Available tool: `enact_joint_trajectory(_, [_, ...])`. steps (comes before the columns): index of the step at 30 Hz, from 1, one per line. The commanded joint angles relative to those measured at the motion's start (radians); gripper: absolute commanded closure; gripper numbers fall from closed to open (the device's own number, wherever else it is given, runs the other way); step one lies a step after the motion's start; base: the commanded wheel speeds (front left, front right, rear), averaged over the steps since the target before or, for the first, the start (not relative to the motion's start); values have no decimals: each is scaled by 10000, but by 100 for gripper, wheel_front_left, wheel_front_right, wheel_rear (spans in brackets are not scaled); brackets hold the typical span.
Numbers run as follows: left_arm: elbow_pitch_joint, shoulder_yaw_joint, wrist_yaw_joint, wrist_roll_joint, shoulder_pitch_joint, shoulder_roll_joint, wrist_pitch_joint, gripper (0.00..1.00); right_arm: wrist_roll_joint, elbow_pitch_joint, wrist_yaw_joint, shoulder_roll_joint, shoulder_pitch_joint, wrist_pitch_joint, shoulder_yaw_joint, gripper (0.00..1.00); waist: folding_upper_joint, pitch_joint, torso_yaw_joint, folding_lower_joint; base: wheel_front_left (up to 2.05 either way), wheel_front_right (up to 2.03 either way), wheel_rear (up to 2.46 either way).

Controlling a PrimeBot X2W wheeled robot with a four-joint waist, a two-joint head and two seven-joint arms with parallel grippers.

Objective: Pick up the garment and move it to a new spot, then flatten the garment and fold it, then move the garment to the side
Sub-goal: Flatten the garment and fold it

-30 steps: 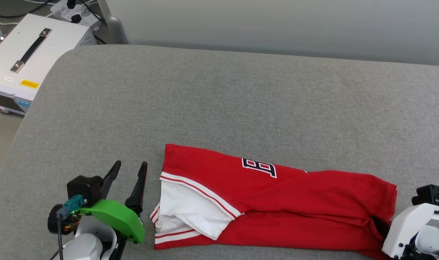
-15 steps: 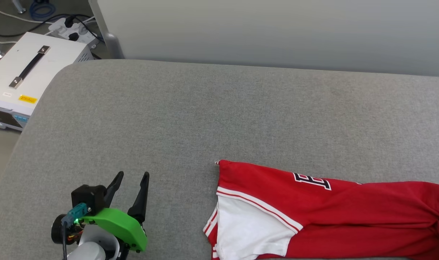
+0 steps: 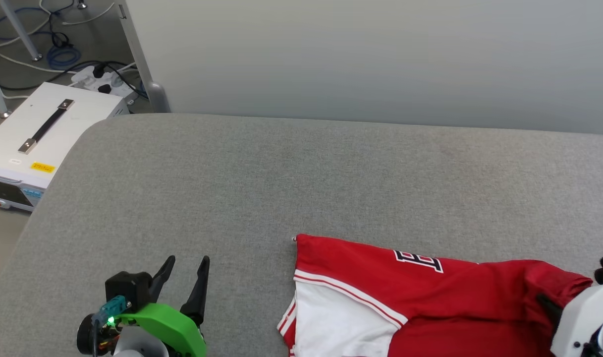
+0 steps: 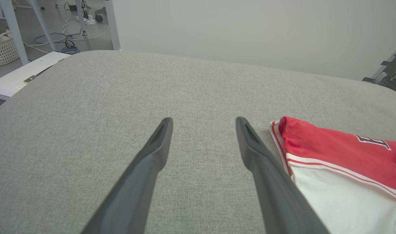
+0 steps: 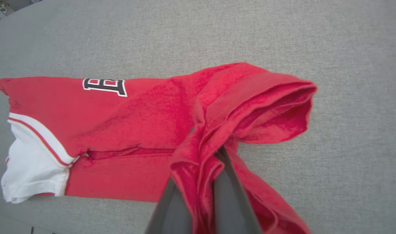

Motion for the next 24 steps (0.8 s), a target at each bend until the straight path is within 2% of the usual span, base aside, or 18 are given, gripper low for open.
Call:
enact_joint_trajectory(1, [17, 8, -54, 20, 213, -49, -59, 0, 85, -248, -7, 83, 133, 83, 212, 100, -1, -133, 42, 0, 0, 0, 0])
enact_joint_trajectory(7, [50, 11, -52, -29, 319, -89, -56, 0, 165, -1087, -7, 903, 30, 454, 1336, 100, -1, -247, 256, 0, 0, 0, 0])
enact_joint_trajectory(12, [86, 39, -60, -74, 343, -87, -53, 0, 72, -1325, -7, 1726, -239, 631, 2258, 100, -1, -269, 488, 0, 0, 0, 0])
enact_joint_trajectory(17, [95, 48, -65, -96, 337, -80, -44, 0, -72, -980, -7, 2266, -745, 437, 2984, 100, -1, -249, 758, 0, 0, 0, 0])
enact_joint_trajectory(24, [136, -15, -94, -99, 213, -151, -2, 0, 38, 248, -7, 2412, -1486, -213, 3915, 100, -1, -158, 1177, 0, 0, 0, 0])
